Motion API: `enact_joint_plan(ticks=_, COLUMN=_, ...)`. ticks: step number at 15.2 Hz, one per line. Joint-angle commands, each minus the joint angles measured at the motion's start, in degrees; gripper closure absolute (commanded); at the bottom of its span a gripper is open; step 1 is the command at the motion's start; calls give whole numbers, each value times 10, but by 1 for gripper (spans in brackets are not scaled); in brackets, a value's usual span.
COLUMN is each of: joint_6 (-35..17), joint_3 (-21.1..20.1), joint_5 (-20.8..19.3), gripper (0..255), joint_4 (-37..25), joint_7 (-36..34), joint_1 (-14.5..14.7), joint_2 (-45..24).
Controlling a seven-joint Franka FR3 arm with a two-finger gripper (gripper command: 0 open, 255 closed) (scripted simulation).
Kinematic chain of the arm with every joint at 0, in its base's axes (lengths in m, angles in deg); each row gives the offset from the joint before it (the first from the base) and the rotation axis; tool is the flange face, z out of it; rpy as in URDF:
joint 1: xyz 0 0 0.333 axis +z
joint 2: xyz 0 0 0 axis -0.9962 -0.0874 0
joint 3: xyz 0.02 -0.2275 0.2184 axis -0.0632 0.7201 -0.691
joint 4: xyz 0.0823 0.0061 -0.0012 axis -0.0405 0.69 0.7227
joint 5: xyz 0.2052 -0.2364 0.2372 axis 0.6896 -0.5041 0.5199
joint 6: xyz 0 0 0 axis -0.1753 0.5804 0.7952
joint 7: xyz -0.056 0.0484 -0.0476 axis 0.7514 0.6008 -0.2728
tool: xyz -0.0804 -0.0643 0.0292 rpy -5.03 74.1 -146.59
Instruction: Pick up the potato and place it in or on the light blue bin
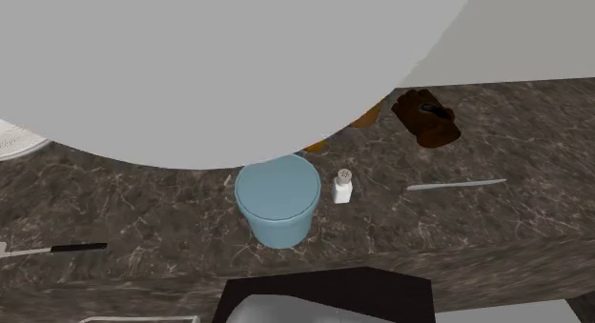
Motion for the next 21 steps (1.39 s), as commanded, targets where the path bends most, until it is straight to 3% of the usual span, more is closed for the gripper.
enact_joint_plan(ticks=1, joint_6=20, joint_3=-1, joint_5=12, gripper=255, joint_4=26, joint_7=-4, joint_1=12, joint_2=45)
enact_joint_plan(ticks=4, joint_6=44, joint_3=-3, joint_5=25, gripper=255, joint_4=51, joint_7=-11, joint_1=26, joint_2=95)
enact_joint_plan(ticks=21, joint_6=-72, joint_3=-21, joint_5=42, gripper=255, joint_4=184, joint_7=-23, joint_1=38, joint_2=110)
